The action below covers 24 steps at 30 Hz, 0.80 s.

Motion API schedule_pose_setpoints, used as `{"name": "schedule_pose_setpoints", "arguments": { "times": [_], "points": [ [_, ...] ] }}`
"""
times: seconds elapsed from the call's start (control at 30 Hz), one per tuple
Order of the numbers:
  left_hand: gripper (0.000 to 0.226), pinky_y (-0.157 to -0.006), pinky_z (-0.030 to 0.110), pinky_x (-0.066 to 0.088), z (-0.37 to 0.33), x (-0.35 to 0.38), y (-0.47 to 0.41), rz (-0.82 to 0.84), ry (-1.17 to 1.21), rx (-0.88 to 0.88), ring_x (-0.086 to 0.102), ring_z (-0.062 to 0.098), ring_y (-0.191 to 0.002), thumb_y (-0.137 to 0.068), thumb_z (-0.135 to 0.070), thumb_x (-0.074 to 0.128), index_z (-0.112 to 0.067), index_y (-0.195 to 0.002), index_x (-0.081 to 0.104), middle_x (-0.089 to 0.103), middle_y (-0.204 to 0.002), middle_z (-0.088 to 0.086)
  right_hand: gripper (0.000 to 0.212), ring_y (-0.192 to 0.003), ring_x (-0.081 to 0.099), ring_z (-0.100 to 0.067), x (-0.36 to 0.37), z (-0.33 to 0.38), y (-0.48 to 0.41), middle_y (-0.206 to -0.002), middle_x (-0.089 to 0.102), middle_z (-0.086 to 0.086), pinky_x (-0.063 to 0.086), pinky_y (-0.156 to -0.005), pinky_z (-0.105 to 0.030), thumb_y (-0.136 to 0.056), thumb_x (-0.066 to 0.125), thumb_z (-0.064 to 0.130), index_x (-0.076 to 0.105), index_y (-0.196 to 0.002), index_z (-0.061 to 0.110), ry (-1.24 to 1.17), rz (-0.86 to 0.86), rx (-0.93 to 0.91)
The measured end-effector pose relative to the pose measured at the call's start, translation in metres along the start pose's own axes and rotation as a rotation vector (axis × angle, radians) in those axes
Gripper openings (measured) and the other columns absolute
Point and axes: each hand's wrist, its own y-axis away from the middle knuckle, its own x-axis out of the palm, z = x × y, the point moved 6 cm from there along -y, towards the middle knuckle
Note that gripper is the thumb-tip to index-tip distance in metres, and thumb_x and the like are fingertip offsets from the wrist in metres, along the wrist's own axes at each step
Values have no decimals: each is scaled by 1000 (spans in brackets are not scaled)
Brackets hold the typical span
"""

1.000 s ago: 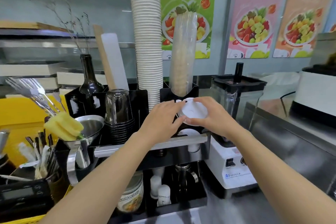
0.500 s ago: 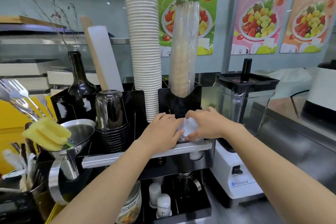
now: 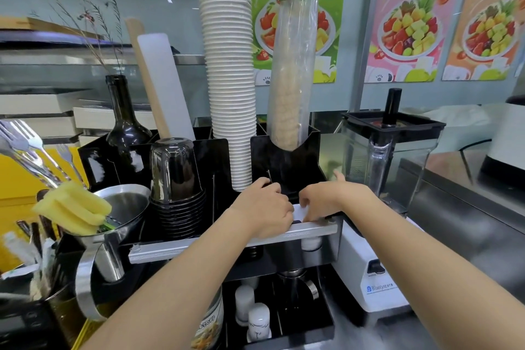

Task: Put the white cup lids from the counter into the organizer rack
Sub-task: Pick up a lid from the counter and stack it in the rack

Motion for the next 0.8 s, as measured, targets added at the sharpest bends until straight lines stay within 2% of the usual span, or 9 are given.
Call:
{"name": "schedule_pose_setpoints", "arguments": {
  "times": [0.07, 0.13, 0.17, 0.2, 0.27, 0.4, 0.5, 0.63, 0.8],
  "points": [
    [49, -116, 40, -12, -2, -3, -1, 13, -45, 24, 51, 15, -102, -91, -25, 20, -12, -84, 66, 69, -86, -4, 29, -99, 58, -26, -3, 7, -3, -87, 64, -9, -9, -111, -56, -79, 51, 16, 60, -104, 6, 92, -34, -44],
    [44, -114, 39, -19, -5, -5, -4, 32, -54, 42, 52, 14, -103, -92, -22, 23, -10, -71, 59, 69, -83, -2, 25, -87, 57, -25, -4, 18, -4, -78, 57, -5, 24, -108, -43, -77, 49, 7, 60, -99, 5, 81, -72, -145],
    [42, -116, 39, -15, -5, -4, -5, 48, -34, 40, 51, 15, -104, -93, -22, 24, -12, -72, 59, 69, -86, 0, 21, -78, 55, -25, -4, 21, -5, -74, 55, -4, 40, -89, -36, -78, 48, 6, 59, -95, 4, 32, -83, -185],
    [42, -117, 38, -10, -5, -3, -6, 67, -3, 31, 49, 17, -106, -93, -22, 24, -11, -77, 62, 68, -90, 2, 14, -72, 51, -24, -4, 22, -5, -71, 52, -3, 43, -71, -33, -80, 47, 7, 56, -90, 6, -24, -85, -207],
    [40, -118, 36, -2, -3, -1, -7, 88, 58, 14, 47, 18, -105, -93, -22, 26, -10, -87, 64, 66, -96, 4, 7, -66, 49, -22, -4, 20, -4, -72, 53, -4, 40, -58, -30, -81, 48, 9, 52, -86, 12, -91, -83, -219],
    [39, -118, 35, 0, -2, 2, -5, 62, 81, 8, 46, 18, -100, -93, -21, 27, -10, -89, 64, 64, -93, 4, 12, -64, 46, -16, -3, 21, 0, -76, 52, 0, 36, -54, -26, -84, 49, 8, 49, -93, 17, -110, -8, -204],
    [39, -117, 35, 0, -2, 2, -3, 38, 76, 8, 46, 18, -97, -93, -21, 27, -11, -88, 65, 64, -90, 3, 44, -75, 50, -22, -3, 23, 3, -107, 51, -5, 39, -55, -27, -85, 52, 9, 42, -126, 21, -81, 76, -173],
    [39, -115, 34, -2, -2, 2, -1, 7, 71, 15, 46, 18, -99, -94, -21, 27, -12, -88, 64, 63, -91, 1, 58, -57, 42, -15, -3, 25, -2, -71, 47, 0, 35, -50, -25, -81, 52, 0, 34, -134, 18, -52, 120, -140],
    [39, -115, 34, -2, -2, 2, -2, -6, 66, 8, 46, 18, -98, -94, -20, 27, -12, -88, 65, 63, -91, 1, 60, -58, 43, -15, -1, 23, -6, -71, 47, 1, 36, -52, -25, -80, 52, -1, 36, -134, 19, -38, 136, -118]
  ]
}}
